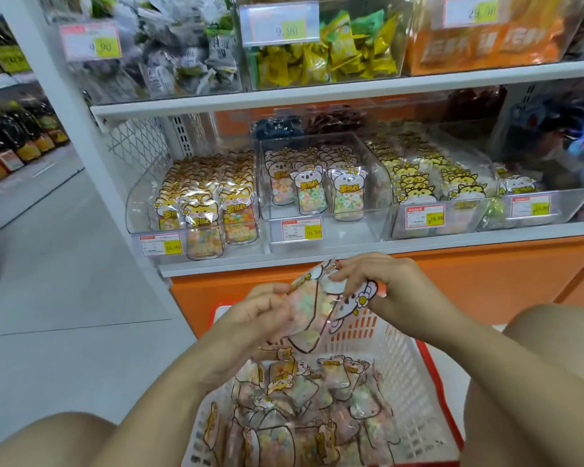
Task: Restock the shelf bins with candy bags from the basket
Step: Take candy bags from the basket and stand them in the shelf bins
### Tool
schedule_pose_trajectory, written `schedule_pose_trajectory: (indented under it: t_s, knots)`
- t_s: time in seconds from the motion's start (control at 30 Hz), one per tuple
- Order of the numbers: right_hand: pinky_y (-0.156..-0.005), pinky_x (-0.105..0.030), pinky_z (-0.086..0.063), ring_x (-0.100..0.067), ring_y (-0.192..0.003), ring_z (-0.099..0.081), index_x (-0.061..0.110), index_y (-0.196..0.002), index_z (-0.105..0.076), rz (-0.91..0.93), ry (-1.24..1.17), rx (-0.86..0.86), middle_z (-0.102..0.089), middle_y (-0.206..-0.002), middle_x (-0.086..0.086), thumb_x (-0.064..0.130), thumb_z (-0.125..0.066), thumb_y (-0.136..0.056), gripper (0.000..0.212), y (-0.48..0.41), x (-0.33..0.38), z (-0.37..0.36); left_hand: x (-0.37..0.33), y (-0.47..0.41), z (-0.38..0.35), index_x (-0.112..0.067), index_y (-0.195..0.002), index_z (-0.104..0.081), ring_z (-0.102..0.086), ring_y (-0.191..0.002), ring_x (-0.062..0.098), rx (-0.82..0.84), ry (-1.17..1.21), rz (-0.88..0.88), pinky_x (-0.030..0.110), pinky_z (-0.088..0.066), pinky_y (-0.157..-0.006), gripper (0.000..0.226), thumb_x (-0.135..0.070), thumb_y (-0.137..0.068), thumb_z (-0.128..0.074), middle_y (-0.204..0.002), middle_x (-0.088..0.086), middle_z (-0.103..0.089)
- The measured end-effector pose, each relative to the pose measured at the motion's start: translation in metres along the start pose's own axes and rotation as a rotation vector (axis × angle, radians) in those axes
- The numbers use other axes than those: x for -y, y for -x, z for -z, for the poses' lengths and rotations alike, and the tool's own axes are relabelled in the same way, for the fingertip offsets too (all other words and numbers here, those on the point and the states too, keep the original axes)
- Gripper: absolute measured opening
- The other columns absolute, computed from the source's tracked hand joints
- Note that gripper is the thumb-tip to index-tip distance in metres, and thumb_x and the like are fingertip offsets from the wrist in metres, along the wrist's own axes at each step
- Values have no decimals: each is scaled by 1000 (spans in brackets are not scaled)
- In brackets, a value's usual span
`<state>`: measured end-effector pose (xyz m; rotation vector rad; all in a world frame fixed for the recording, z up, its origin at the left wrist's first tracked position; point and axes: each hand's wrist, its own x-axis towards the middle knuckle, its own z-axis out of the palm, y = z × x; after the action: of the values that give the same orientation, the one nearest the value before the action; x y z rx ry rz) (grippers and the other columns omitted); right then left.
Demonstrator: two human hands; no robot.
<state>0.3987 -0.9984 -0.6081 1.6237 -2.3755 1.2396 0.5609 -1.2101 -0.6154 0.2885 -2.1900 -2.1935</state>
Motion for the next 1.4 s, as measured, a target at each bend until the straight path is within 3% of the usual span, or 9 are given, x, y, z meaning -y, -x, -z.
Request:
schedule_pose_trajectory:
  t_s: [0.1,0.27,0.47,0.57,0.67,0.93,1.17,1.27,1.4]
  knots:
    - [-91,-17,-46,2,-114,-58,31,-87,-71,30,-8,31,-69,-110,21,-10,-65,-73,43,2,6,-3,6,-8,-4,-25,-75,-71,-65,-100,13,-238,-5,15,31,-46,-88,31,-49,-65,-87,-121,-4,-64]
    - [-83,-30,-50,-3,-96,-61,37,-91,-72,-137,60,272,-73,-99,12,9,-73,-86,28,-2,3,1,12,-17,7,-32,-128,-57,-68,-94,-6,-325,48,53,17,-53,-71,58,1,-83,-74,-122,-9,-65]
    - [-83,-31,-55,-7,-95,-68,24,-99,-69,-294,-119,497,-73,-99,13,9,-71,-88,18,-5,6,8,18,-11,0,-56,-136,-45,-36,-130,-15,-80,-608,-42,6,-31,-98,56,-14,-101,-57,-144,-34,-41]
    - [-69,-18,-48,5,-83,-63,39,-88,-60,-320,-187,461,-67,-88,25,8,-70,-89,32,-7,8,2,22,-9,-18,-60,-126,-52,-39,-124,-19,30,-436,78,14,-38,-102,30,-49,-99,-50,-136,-40,-44]
    - [-58,-11,-36,4,-59,-50,35,-73,-51,-352,-188,441,-56,-65,25,5,-70,-89,39,-6,4,-2,27,-9,-19,-59,-132,-50,-38,-135,-4,73,-342,141,42,-41,-112,48,-67,-86,-52,-142,-37,-40]
    - [-67,-52,-53,-41,-80,-62,15,-106,-62,-500,-521,200,-55,-102,-39,21,-74,-82,28,-9,-4,-15,34,-11,-16,-49,-147,-35,-27,-145,3,81,-283,170,32,-27,-117,82,-42,-80,-81,-154,-26,-33]
    - [-74,-34,-54,-15,-79,-68,13,-106,-64,-543,-542,-82,-72,-83,6,6,-70,-89,19,-13,-11,-29,39,-17,-24,-45,-138,-45,-55,-115,-12,-96,-321,125,16,-45,-95,54,-24,-94,-69,-126,-30,-60]
    - [-72,-38,-49,-23,-76,-60,4,-100,-59,-592,-700,-191,-63,-75,-3,14,-73,-89,20,-18,-13,-23,38,-23,-16,-41,-143,-43,-56,-123,0,-271,-149,101,38,-44,-110,58,-23,-94,-69,-132,-21,-62]
    - [-94,-49,-54,-33,-95,-71,1,-111,-61,-678,-902,-116,-71,-101,-18,12,-70,-90,26,-13,-1,-38,31,-23,-23,-48,-150,-26,-27,-137,-5,-294,-54,22,26,-27,-112,72,-22,-96,-66,-139,-34,-39]
